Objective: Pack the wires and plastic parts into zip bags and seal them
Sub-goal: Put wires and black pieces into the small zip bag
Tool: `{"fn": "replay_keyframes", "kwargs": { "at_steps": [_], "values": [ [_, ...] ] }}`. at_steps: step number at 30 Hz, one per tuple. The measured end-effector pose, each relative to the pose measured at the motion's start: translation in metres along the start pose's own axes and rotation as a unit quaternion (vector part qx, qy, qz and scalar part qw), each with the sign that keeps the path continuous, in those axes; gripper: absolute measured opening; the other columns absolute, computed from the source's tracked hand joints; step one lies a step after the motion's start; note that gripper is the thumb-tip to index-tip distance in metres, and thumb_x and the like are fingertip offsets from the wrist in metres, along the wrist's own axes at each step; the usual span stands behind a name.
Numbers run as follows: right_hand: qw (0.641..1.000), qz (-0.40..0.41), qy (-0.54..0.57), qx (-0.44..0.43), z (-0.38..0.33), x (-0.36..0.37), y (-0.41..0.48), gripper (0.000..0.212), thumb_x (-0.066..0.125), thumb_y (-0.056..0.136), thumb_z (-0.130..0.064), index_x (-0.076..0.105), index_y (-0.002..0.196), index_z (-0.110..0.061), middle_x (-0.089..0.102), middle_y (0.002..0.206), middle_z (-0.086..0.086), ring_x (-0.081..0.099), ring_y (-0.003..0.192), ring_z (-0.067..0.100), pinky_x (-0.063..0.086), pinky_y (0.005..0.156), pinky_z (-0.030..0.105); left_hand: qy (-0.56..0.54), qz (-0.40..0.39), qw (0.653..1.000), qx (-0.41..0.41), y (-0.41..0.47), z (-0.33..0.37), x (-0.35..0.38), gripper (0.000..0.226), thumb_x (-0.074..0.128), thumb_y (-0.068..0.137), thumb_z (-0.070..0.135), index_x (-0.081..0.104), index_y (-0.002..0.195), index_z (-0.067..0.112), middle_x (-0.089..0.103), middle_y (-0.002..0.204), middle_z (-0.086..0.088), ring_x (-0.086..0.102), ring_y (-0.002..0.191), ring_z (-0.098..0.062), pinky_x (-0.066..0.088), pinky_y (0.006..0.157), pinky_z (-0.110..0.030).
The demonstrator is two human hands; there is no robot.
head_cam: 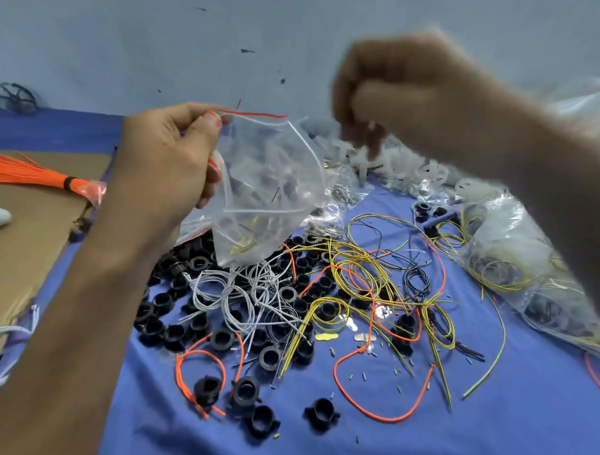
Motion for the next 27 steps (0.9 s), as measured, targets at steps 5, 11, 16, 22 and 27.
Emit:
{"fn": "replay_keyframes", "kwargs": {
  "at_steps": [5, 11, 16, 22, 27],
  "values": [
    [0.959, -0.165, -0.2, 0.11, 0.098, 0.082, -0.058, 0.021, 0.053, 0.092, -0.012, 0.069, 0.086, -0.024, 0.066, 0.076, -0.015, 0.058, 0.067, -0.004, 0.042, 0.062, 0.019, -0.004, -0.027, 1.0, -0.007, -0.005, 0.0, 0.011, 0.022, 0.051, 0.103, 0.019, 0.071, 0.096, 0.025, 0.05, 0.043, 0.007, 0.04, 0.034, -0.007, 0.031, 0.036, -0.015],
    [0.911, -0.227, -0.336, 0.073, 0.151, 0.142, -0.077, 0.014, 0.049, 0.093, -0.021, 0.059, 0.093, -0.013, 0.058, 0.093, 0.006, 0.056, 0.088, 0.029, 0.039, 0.066, 0.035, 0.01, -0.043, 0.999, -0.012, -0.008, 0.0, 0.013, 0.02, 0.053, 0.103, 0.02, 0.072, 0.101, 0.026, 0.051, 0.045, 0.008, 0.043, 0.036, -0.006, 0.034, 0.037, -0.016],
    [0.9, -0.225, -0.366, 0.077, 0.165, 0.141, -0.079, 0.015, 0.055, 0.091, -0.025, 0.059, 0.097, -0.012, 0.055, 0.1, 0.007, 0.055, 0.093, 0.03, 0.032, 0.067, 0.035, 0.033, -0.063, 0.997, -0.011, -0.011, 0.003, 0.017, 0.022, 0.054, 0.103, 0.021, 0.074, 0.101, 0.029, 0.05, 0.046, 0.008, 0.045, 0.038, -0.005, 0.037, 0.037, -0.015],
    [0.964, -0.089, -0.208, 0.138, 0.134, 0.076, -0.074, 0.01, 0.062, 0.092, -0.035, 0.066, 0.093, -0.026, 0.057, 0.092, -0.007, 0.056, 0.083, 0.011, 0.043, 0.073, 0.031, 0.057, -0.09, 0.994, 0.008, -0.017, 0.009, 0.021, 0.023, 0.053, 0.104, 0.022, 0.074, 0.108, 0.03, 0.046, 0.042, 0.012, 0.043, 0.036, -0.002, 0.035, 0.039, -0.011],
    [0.96, 0.275, -0.041, 0.013, 0.031, -0.027, -0.088, 0.011, 0.061, 0.091, -0.037, 0.067, 0.087, -0.029, 0.063, 0.077, -0.012, 0.059, 0.068, 0.006, 0.044, 0.064, 0.017, 0.046, -0.084, 0.995, 0.013, -0.015, 0.005, 0.023, 0.023, 0.053, 0.103, 0.025, 0.074, 0.106, 0.035, 0.045, 0.042, 0.009, 0.041, 0.035, -0.003, 0.033, 0.038, -0.012]
  ]
}}
Point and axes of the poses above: each hand's wrist, its own y-axis towards the middle knuckle, its own x-axis out of the palm, z = x × y, the point moved 8 cm from there along y, towards the middle knuckle
